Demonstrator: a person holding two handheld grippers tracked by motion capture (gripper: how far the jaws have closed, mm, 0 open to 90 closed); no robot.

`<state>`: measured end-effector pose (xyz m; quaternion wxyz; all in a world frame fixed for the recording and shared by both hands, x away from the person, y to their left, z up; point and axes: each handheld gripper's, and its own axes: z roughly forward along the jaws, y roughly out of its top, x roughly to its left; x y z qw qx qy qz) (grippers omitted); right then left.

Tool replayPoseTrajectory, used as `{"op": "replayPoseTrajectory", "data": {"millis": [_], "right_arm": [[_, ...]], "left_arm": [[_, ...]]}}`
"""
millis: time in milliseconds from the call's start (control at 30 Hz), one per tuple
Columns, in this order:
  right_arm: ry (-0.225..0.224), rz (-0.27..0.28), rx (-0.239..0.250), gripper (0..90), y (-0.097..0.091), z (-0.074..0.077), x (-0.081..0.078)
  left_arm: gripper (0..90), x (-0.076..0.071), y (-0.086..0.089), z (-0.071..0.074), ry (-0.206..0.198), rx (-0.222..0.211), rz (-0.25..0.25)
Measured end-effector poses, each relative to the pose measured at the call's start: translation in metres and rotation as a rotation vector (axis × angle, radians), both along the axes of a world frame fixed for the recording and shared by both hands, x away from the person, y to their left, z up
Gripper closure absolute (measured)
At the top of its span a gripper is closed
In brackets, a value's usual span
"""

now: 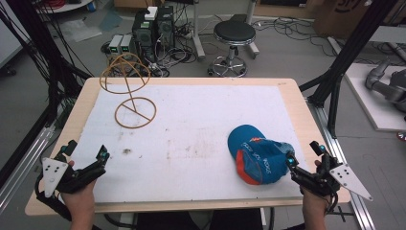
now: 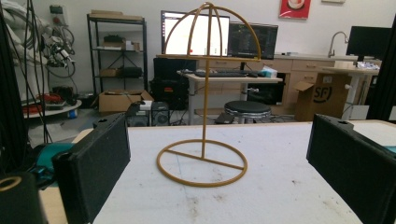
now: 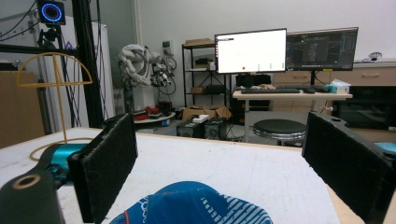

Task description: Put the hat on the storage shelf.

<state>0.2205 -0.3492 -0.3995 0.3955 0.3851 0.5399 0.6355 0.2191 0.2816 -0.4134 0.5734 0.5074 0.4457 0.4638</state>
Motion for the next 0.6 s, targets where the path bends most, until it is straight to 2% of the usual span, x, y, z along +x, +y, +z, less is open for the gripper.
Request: {"op": "replayPoseTrajectory", "data": {"millis": [300,600], "right_arm": [[0.006,0.002,0.007,10.2,-0.0022,0.0007,-0.0004],[0.027,0.048,-0.021,10.2,-0.0013,0.0010,-0.0013]], "left_arm": [[6.6,0.0008,-0.0009,0.0000,0.000,-0.002,-0.003],[6.6,0.0035,-0.0038,0.0006,0.000,-0.002,-0.015]]}}
